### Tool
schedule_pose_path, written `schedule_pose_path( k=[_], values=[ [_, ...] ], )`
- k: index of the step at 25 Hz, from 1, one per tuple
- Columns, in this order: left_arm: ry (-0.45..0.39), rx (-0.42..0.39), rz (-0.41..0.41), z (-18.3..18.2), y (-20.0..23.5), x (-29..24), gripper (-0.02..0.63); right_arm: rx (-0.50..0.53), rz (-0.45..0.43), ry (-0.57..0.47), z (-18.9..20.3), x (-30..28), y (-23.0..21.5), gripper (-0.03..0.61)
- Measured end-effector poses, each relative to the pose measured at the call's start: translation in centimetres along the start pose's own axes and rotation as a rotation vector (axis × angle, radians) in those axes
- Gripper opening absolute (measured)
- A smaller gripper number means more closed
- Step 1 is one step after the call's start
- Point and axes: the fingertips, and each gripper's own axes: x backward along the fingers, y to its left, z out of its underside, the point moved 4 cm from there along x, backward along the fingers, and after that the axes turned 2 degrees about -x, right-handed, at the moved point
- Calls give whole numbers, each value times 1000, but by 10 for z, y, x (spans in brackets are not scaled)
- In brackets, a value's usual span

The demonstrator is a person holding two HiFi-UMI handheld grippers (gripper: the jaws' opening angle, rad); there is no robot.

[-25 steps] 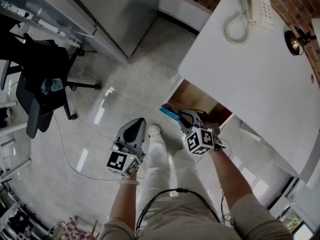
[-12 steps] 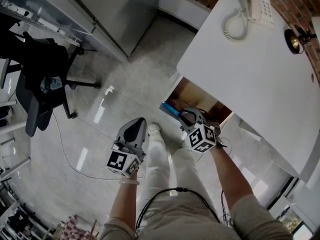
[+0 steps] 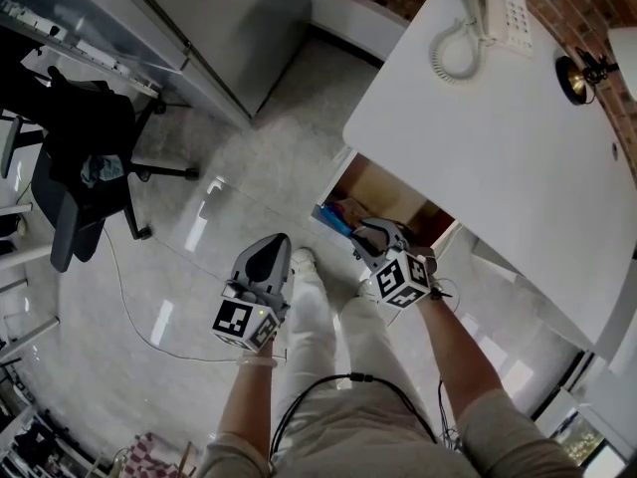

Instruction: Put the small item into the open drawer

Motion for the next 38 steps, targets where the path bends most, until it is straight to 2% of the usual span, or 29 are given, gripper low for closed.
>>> schedule_pose_path(
  k=[5, 10, 20, 27, 38],
  values=[
    [-13, -7, 5, -5, -5, 3, 6, -36, 19, -14, -4, 10, 1, 133],
    [-21, -6, -4, -11, -11, 9, 6, -136, 53, -45, -9, 26, -4, 115],
    [-64, -29, -18, -34, -23, 22, 6, -211, 121, -87, -21, 65, -11, 11],
    [-92, -44, -30, -52, -35, 36, 6, -271, 121, -143, -33, 97, -5, 6],
    [-154, -100, -51, -94, -57, 60, 6, -341, 178, -289, -64, 163, -12, 5]
  ],
)
